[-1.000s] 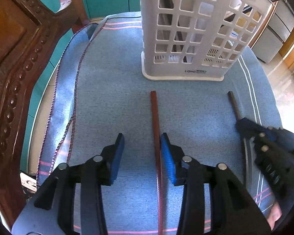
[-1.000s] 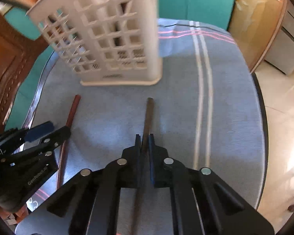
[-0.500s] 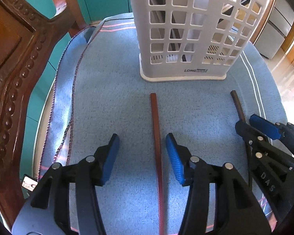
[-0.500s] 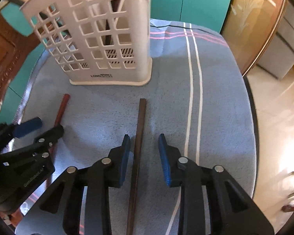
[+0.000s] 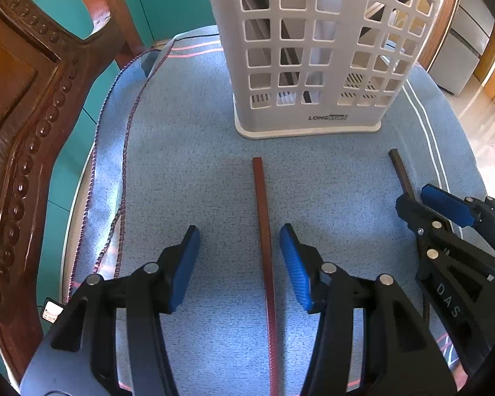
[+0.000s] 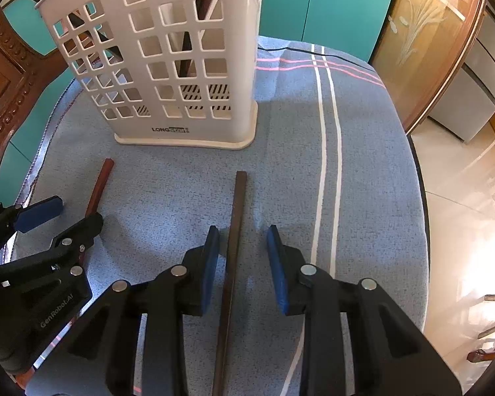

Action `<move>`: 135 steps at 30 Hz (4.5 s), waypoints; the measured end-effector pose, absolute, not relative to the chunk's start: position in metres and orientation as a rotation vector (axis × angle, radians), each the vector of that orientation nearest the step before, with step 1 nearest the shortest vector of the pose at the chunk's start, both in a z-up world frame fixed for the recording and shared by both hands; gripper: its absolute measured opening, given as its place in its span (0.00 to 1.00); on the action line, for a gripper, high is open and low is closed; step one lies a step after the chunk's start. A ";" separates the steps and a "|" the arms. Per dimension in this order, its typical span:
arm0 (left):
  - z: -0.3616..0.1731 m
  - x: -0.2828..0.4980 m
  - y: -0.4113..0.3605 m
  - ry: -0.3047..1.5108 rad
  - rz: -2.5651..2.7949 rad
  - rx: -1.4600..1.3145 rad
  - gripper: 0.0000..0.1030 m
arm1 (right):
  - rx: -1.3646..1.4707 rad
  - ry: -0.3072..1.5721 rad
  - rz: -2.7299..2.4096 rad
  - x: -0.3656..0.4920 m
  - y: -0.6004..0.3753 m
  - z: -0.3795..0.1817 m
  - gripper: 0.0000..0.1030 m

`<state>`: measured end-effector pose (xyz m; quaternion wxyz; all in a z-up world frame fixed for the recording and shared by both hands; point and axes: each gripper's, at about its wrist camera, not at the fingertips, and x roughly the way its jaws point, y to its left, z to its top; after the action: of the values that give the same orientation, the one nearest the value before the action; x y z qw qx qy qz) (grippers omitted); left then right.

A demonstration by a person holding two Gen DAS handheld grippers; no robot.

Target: Organize utensils

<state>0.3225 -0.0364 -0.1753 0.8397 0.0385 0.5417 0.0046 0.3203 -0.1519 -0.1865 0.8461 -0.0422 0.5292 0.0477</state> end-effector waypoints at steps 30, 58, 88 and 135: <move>-0.173 0.322 -0.028 1.152 -0.086 0.035 0.25 | -0.053 1.123 0.139 0.324 -0.155 -0.184 0.13; 0.069 0.239 0.010 0.508 -0.233 -0.121 0.07 | 0.230 0.563 0.343 0.249 -0.216 0.025 0.06; 0.026 0.347 0.005 0.475 -0.044 -0.162 0.33 | 0.238 0.405 0.180 0.337 -0.193 0.016 0.36; -0.006 -0.002 -0.009 0.411 -0.085 0.029 0.97 | -0.091 0.334 0.038 -0.013 -0.195 -0.009 0.97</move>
<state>-0.0015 -0.0089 -0.0064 0.9779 0.0145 0.2042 -0.0421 -0.0126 -0.1953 -0.0087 0.9849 -0.0452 0.1663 0.0189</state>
